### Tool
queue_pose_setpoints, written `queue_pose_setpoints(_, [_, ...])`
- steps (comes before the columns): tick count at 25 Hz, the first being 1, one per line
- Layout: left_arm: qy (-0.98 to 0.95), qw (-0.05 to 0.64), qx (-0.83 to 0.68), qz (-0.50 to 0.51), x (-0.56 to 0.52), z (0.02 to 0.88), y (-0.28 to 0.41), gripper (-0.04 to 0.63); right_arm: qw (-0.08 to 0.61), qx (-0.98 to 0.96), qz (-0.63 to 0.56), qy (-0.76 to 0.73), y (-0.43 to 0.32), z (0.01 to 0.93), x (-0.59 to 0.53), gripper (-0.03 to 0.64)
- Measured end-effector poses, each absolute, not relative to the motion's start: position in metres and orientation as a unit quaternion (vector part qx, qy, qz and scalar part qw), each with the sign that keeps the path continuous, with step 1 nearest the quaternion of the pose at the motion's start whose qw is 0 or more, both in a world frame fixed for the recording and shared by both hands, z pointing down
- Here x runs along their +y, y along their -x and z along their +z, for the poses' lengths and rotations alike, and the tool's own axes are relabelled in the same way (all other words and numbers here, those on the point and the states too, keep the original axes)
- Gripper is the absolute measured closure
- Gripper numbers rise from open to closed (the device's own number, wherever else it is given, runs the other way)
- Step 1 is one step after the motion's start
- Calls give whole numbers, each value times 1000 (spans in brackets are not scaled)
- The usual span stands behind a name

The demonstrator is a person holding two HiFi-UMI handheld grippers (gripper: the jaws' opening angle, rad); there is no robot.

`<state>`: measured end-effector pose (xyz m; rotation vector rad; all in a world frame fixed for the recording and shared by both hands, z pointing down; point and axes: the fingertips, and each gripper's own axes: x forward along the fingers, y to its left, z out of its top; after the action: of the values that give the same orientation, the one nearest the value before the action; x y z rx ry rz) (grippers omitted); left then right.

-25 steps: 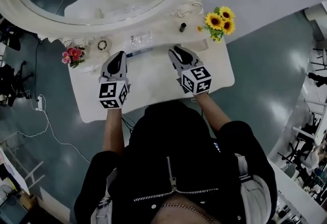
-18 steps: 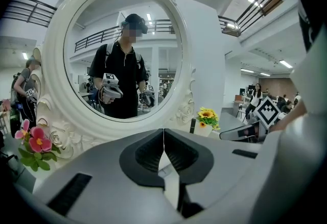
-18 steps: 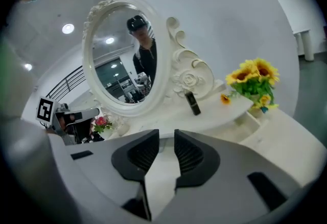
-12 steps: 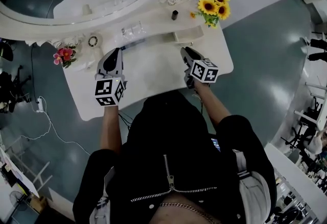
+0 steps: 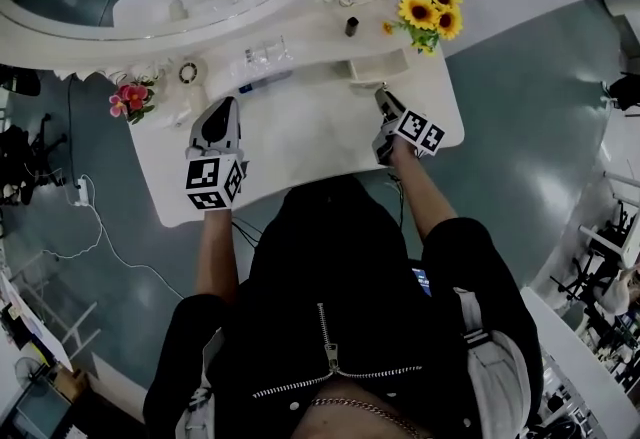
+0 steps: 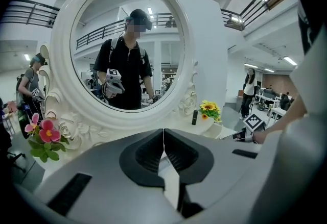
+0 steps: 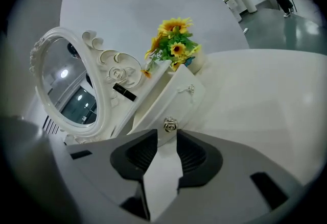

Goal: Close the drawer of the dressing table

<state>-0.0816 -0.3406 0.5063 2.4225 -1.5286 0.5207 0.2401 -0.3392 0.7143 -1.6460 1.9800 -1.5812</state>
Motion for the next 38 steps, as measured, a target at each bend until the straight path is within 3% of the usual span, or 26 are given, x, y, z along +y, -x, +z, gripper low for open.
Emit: queue_pose_setpoints(38, [-786, 135, -578, 172, -338, 513, 119, 574, 24, 673, -521, 524, -235, 719, -402, 520])
